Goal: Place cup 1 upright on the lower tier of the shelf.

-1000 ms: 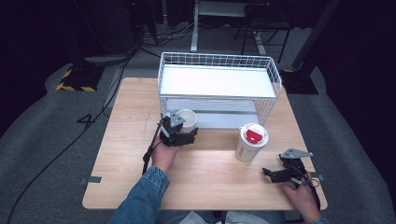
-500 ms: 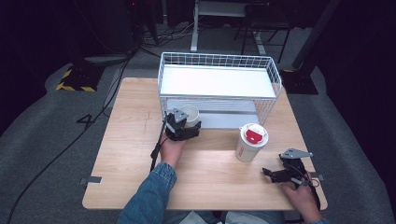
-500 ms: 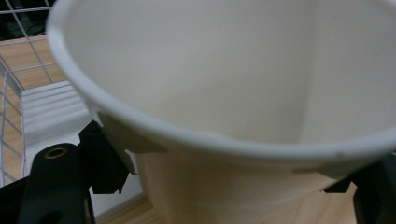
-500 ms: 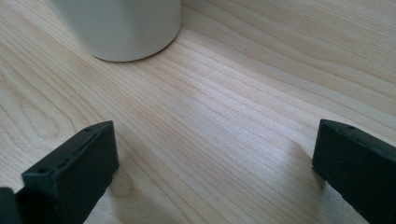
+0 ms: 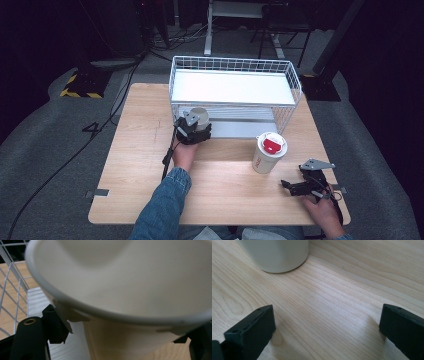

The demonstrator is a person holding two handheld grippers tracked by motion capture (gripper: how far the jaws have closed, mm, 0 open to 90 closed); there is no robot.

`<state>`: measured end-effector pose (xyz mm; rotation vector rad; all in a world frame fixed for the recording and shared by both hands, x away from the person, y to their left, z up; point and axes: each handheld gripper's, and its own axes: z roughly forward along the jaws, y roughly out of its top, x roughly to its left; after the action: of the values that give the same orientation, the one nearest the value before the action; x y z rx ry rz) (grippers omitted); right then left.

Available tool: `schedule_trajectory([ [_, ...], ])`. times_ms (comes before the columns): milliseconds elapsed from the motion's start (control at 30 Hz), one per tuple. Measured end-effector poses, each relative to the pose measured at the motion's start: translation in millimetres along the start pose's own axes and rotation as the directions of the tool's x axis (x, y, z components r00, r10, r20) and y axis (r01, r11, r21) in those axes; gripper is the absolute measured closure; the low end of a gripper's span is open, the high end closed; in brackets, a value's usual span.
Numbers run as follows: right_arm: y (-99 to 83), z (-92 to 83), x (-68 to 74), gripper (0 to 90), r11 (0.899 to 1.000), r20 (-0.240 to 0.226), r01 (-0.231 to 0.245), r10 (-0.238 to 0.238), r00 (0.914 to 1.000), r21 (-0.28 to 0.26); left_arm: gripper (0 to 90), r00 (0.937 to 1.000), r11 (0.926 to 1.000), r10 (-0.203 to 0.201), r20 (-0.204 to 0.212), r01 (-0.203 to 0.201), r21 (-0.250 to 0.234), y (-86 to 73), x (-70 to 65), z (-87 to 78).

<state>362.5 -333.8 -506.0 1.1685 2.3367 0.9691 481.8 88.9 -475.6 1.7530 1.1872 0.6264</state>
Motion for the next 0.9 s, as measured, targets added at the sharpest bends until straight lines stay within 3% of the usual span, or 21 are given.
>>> schedule_trajectory([
  [200,-0.1,0.0,0.3,0.4,1.0,0.003,-0.003,0.003,1.0,-0.001,22.3,0.9997,0.9999,-0.013,-0.019,0.013,-0.007,-4.6,8.2,8.7],
  [633,-0.1,-0.1,0.4,0.4,1.0,0.004,-0.003,0.003,1.0,-0.001,22.3,0.9991,0.9982,0.002,-0.042,-0.004,-0.059,-7.4,9.4,17.4],
  [767,-0.2,-0.1,0.3,0.4,1.0,0.004,-0.003,0.003,1.0,-0.001,22.2,0.9994,0.9998,0.017,-0.029,-0.017,-0.012,-0.4,9.4,20.5],
  [900,-0.2,-0.1,0.4,0.4,1.0,0.004,-0.003,0.003,1.0,-0.001,22.1,0.9995,0.9995,0.022,-0.021,-0.023,-0.021,0.3,8.6,24.0],
])
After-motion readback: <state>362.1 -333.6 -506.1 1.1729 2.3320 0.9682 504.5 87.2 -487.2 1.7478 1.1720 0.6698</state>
